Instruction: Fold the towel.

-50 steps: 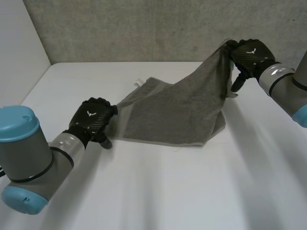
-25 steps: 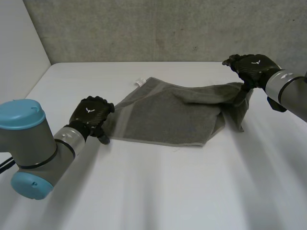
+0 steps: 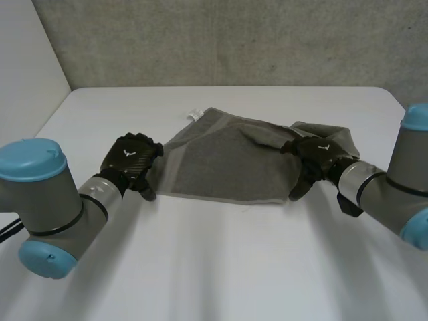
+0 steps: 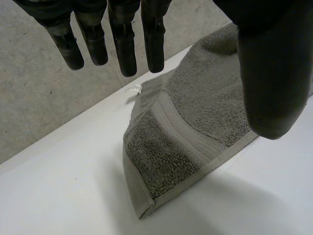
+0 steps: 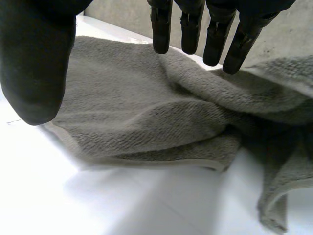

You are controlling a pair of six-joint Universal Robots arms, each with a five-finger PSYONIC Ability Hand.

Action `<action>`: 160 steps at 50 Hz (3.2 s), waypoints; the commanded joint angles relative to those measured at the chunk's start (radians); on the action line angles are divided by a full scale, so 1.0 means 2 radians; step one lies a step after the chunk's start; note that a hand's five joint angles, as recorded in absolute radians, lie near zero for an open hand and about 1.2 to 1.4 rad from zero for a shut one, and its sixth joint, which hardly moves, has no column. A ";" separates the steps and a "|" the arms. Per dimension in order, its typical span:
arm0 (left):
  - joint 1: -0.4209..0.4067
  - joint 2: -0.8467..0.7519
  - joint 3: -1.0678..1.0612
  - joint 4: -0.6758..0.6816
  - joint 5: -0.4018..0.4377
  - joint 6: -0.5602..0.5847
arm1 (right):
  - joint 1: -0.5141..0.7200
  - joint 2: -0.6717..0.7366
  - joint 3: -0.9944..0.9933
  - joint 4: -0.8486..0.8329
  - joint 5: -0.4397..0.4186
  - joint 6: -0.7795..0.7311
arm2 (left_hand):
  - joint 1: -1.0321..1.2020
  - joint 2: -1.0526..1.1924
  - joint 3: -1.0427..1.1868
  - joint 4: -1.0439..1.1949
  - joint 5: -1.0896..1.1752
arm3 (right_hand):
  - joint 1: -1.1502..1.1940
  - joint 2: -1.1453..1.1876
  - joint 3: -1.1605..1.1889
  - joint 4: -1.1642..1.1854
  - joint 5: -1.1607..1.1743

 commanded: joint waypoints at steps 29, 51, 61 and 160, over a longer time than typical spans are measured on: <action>-0.002 -0.002 -0.014 0.005 0.000 -0.003 | 0.038 0.047 0.030 -0.089 0.012 -0.032 | -0.050 -0.026 -0.025 -0.028 -0.004 | 0.167 0.168 -0.020 -0.034 0.158; -0.002 -0.003 -0.016 0.005 0.000 -0.004 | 0.039 0.078 0.004 -0.092 0.015 -0.049 | -0.050 -0.026 -0.025 -0.028 -0.004 | 0.251 0.252 -0.020 -0.034 0.242; -0.004 -0.003 -0.017 0.005 0.000 -0.004 | 0.046 0.060 -0.006 -0.087 0.006 -0.036 | -0.050 -0.026 -0.025 -0.028 -0.004 | 0.541 0.542 -0.020 -0.034 0.532; 0.009 0.014 0.019 -0.009 0.019 -0.052 | 0.082 0.029 -0.133 0.018 -0.021 -0.155 | 0.459 0.483 -0.025 -0.028 0.505 | 0.541 0.542 -0.020 -0.034 0.532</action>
